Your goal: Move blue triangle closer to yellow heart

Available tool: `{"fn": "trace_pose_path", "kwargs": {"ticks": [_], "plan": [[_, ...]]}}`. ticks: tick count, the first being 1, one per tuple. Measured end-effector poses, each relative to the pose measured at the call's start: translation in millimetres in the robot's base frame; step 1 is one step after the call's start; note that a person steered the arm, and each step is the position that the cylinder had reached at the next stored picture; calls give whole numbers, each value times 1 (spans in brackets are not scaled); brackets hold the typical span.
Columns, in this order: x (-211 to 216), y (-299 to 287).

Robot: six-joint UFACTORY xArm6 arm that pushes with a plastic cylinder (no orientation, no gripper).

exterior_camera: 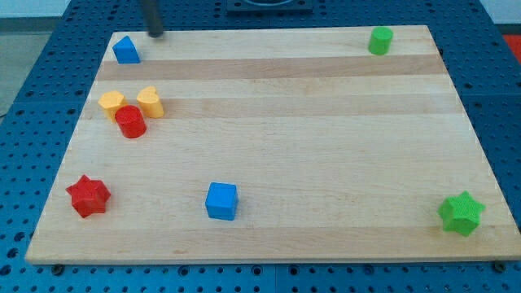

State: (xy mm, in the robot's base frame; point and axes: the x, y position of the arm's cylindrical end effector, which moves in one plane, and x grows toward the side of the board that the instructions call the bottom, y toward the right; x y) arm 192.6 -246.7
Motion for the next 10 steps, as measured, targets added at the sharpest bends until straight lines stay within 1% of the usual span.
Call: {"fn": "trace_pose_path", "kwargs": {"ticks": [1, 2, 3, 4, 5, 6, 8, 10], "plan": [[40, -7], [92, 1], [67, -1], [48, -31], [115, -56], [139, -12], [111, -30], [111, -30]]}}
